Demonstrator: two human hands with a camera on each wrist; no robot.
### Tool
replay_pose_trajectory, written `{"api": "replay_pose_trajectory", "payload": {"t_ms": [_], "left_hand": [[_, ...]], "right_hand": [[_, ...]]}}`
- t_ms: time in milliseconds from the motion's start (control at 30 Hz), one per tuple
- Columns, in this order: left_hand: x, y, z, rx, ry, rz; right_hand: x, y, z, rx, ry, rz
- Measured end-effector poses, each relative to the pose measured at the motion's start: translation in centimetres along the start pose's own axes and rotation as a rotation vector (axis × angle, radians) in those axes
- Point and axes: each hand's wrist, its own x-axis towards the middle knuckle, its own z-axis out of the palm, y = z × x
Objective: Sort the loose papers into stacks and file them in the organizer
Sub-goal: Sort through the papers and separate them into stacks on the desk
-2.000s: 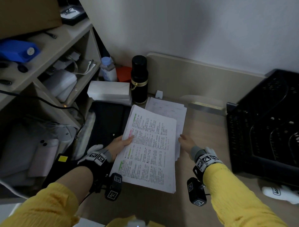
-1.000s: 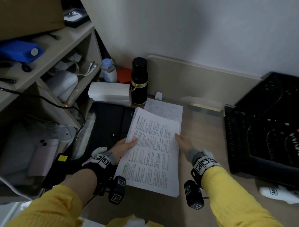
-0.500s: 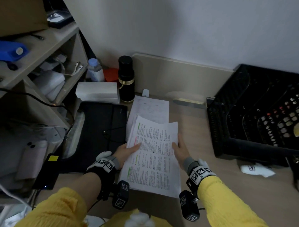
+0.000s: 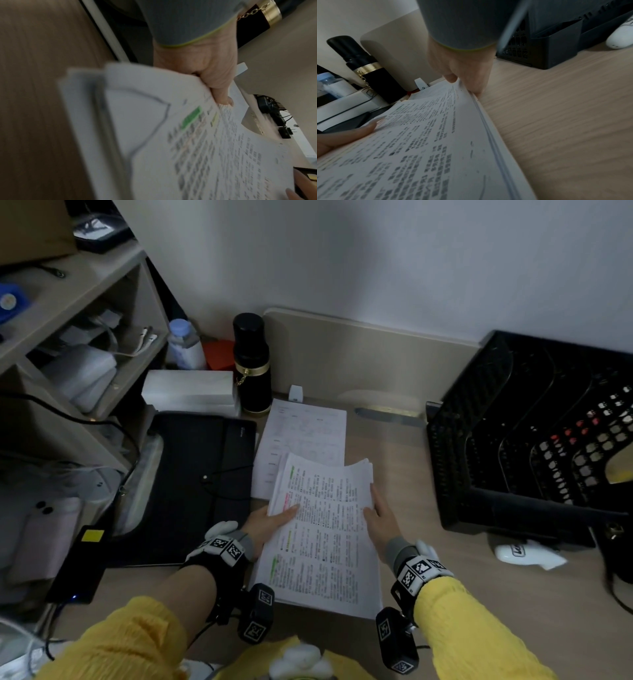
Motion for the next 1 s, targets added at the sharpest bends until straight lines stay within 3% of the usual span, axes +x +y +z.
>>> {"api": "replay_pose_trajectory", "payload": {"t_ms": [300, 567, 733, 867, 1000], "left_hand": [[0.5, 0.2, 0.5, 0.059, 0.059, -0.020], [1.0, 0.0, -0.4, 0.126, 0.092, 0.005], [0.8, 0.0, -0.1, 0.113, 0.074, -0.016], [0.9, -0.1, -0.1, 0.127, 0.075, -0.013], [1.0, -0.3, 0.0, 0.126, 0.102, -0.002]], "right_hand": [[0.4, -0.4, -0.3, -0.015, 0.097, 0.156], [1.2, -0.5, -3.3, -0.201, 0.313, 0.196], [0.7, -0.5, -5.2, -0.089, 0.430, 0.189], [1.0, 1.0, -5.4, -0.229, 0.290, 0.362], [0.7, 1.5, -5.2, -0.373, 0.197, 0.358]]}}
